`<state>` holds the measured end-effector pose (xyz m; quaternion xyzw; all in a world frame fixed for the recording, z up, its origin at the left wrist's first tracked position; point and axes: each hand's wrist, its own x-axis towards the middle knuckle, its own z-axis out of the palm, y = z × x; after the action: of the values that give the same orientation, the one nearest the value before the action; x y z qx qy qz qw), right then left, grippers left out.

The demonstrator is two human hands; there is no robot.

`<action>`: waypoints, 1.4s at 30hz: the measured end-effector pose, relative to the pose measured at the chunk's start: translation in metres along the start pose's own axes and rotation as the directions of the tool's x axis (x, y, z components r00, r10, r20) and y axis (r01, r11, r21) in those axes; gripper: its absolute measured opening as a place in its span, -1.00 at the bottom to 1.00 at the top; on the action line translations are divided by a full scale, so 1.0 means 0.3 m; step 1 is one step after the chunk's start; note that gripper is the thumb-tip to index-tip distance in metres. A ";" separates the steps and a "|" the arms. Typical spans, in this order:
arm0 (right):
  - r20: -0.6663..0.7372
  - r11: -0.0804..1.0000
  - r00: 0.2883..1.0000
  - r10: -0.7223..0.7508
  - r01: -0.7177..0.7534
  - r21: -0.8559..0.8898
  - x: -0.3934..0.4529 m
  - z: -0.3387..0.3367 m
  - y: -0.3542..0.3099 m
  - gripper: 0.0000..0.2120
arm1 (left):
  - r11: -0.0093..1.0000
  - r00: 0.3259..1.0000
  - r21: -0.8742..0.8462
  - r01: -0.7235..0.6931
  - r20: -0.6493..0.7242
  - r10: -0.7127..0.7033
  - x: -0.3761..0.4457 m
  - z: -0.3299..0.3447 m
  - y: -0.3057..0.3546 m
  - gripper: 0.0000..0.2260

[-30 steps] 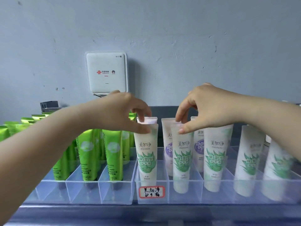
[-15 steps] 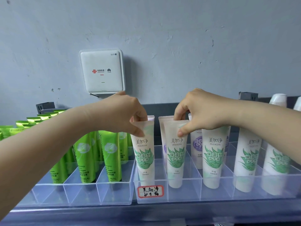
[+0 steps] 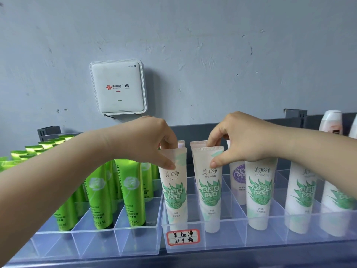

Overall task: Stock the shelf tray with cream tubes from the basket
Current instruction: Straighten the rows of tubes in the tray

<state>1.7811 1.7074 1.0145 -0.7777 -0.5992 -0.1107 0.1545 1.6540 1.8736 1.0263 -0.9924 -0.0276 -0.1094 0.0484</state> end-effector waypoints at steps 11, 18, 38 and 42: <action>-0.107 0.991 0.994 -0.001 0.015 0.136 0.077 -0.097 0.032 -0.96 | 0.983 0.980 -0.179 0.030 -0.186 -0.064 0.049 -0.100 -0.064 -0.91; 0.189 0.998 0.981 -0.053 0.058 -0.024 0.154 -0.053 0.034 -0.90 | 0.992 0.997 0.121 0.044 0.063 -0.052 0.137 -0.030 -0.073 -0.77; 0.084 0.971 0.994 0.076 -0.054 -0.234 0.178 0.034 0.053 -0.75 | 0.983 0.992 0.168 0.072 0.088 -0.088 0.180 0.023 -0.089 -0.82; 0.095 0.965 0.993 0.063 -0.036 -0.260 0.176 0.032 0.053 -0.75 | 0.989 0.993 0.132 0.067 0.092 -0.079 0.177 0.028 -0.085 -0.84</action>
<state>1.8100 1.7546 1.0226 -0.8106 -0.5672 -0.1437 0.0239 1.7059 1.9020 1.0321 -0.9897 -0.0734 -0.0606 0.1068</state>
